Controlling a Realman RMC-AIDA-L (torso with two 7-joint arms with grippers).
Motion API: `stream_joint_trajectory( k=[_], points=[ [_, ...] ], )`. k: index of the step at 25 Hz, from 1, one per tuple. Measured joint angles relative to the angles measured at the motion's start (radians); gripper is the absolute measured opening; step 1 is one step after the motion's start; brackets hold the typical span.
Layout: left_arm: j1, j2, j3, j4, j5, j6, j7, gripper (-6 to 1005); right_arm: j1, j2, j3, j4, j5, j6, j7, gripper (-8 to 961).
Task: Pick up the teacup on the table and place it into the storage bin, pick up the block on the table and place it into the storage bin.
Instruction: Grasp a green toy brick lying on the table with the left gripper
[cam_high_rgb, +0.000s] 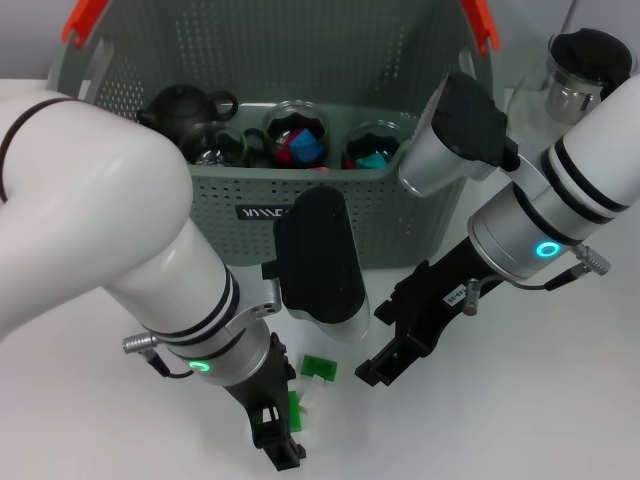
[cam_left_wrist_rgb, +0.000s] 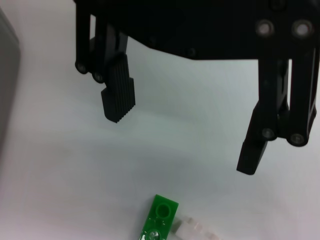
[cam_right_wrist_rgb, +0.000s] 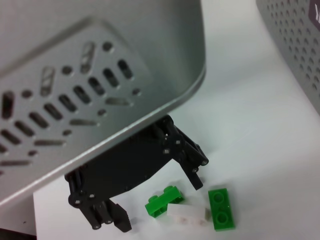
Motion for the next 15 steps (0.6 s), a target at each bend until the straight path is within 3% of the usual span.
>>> stream_joint_trajectory(
  k=[4,15],
  points=[
    [0.002,0.000,0.000,-0.001,0.000,-0.004,-0.001,905,0.000,0.000,0.000,0.000,-0.001,0.000,0.000,944],
    [0.000,-0.001,0.014,-0.008,0.016,-0.029,-0.012,694,0.000,0.002,0.000,0.000,0.000,0.000,-0.003,944]
  ],
)
